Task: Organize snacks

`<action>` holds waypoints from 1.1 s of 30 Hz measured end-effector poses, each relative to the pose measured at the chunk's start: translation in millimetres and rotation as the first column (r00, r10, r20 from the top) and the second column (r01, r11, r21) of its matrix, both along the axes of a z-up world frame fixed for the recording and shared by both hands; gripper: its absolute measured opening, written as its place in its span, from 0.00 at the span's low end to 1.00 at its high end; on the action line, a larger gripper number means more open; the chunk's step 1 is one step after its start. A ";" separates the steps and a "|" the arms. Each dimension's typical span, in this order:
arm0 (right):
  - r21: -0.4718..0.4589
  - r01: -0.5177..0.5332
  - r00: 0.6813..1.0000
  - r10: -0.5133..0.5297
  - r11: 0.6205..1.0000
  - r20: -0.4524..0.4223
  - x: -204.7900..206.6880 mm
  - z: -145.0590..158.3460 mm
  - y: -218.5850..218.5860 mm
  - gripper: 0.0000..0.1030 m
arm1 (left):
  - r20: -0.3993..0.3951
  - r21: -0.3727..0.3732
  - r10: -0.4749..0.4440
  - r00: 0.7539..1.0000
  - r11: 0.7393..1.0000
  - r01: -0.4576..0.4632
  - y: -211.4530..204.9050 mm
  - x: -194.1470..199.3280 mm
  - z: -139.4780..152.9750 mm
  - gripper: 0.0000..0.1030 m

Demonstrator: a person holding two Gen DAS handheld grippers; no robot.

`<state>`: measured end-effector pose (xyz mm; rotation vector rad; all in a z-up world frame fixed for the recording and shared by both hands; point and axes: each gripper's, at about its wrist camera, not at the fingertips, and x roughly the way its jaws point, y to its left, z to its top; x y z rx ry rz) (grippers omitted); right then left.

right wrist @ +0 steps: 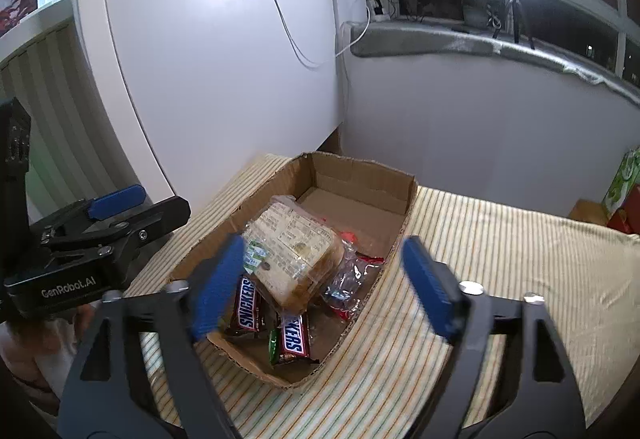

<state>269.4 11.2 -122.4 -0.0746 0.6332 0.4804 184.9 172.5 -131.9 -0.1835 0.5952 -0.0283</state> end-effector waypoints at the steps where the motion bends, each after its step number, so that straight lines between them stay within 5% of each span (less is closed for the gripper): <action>1: -0.005 0.004 1.000 -0.004 1.000 0.008 -0.9 1.5 -0.3 0.93 | 0.004 0.007 0.002 1.000 1.000 -0.002 -1.4 3.0 0.2 0.81; 4: -0.027 0.019 1.000 -0.018 0.999 0.022 -4.5 3.9 -1.8 1.00 | 0.025 0.035 0.010 1.000 0.999 -0.011 -4.8 -0.9 7.2 0.81; 33: -0.009 0.205 0.972 -0.203 0.979 0.116 -58.4 24.2 -68.1 1.00 | 0.057 0.103 -0.008 0.998 0.995 0.003 -54.2 -22.7 30.5 0.86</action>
